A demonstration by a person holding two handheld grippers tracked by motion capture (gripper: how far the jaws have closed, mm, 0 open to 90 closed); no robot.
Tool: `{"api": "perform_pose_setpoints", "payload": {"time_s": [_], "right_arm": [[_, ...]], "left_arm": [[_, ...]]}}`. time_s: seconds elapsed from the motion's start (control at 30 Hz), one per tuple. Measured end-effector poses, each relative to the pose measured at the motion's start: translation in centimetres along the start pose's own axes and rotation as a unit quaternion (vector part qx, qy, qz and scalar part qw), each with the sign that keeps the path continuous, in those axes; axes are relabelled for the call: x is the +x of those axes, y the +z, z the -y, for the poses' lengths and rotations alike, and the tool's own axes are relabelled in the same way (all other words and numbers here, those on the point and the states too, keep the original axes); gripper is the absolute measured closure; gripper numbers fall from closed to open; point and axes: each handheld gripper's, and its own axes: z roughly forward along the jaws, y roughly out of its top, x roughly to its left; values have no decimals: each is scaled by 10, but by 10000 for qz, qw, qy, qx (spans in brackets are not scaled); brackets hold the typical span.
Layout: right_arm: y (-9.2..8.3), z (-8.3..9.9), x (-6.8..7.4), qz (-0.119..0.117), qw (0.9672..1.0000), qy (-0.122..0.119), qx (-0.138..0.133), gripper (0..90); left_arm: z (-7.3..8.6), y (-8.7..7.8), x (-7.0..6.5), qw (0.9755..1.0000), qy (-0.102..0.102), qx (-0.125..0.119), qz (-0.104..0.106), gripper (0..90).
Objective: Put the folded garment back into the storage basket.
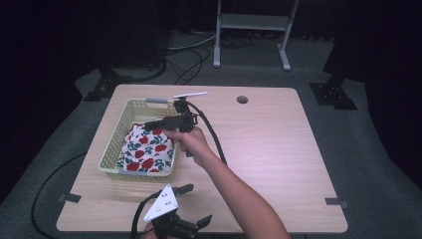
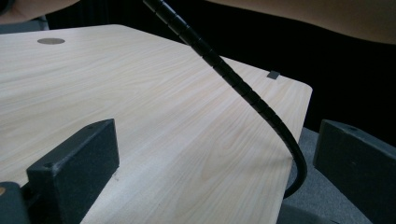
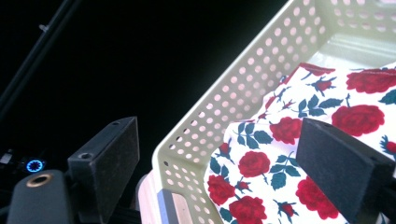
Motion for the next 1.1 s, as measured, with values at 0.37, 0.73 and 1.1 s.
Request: {"api": "perform_pose_setpoints", "payload": {"time_s": [0.37, 0.73, 1.1], "right_arm": [[-20, 2, -6, -234, 9996, 46, -158, 97], [-39, 9, -11, -108, 9998, -23, -145, 75], [-51, 16, -13, -87, 9998, -22, -150, 46]], "left_arm": [[0, 0, -1, 10000, 4, 8, 72, 0], [0, -2, -1, 10000, -27, -4, 50, 0], [0, -2, -2, 10000, -16, -3, 45, 0]]}}
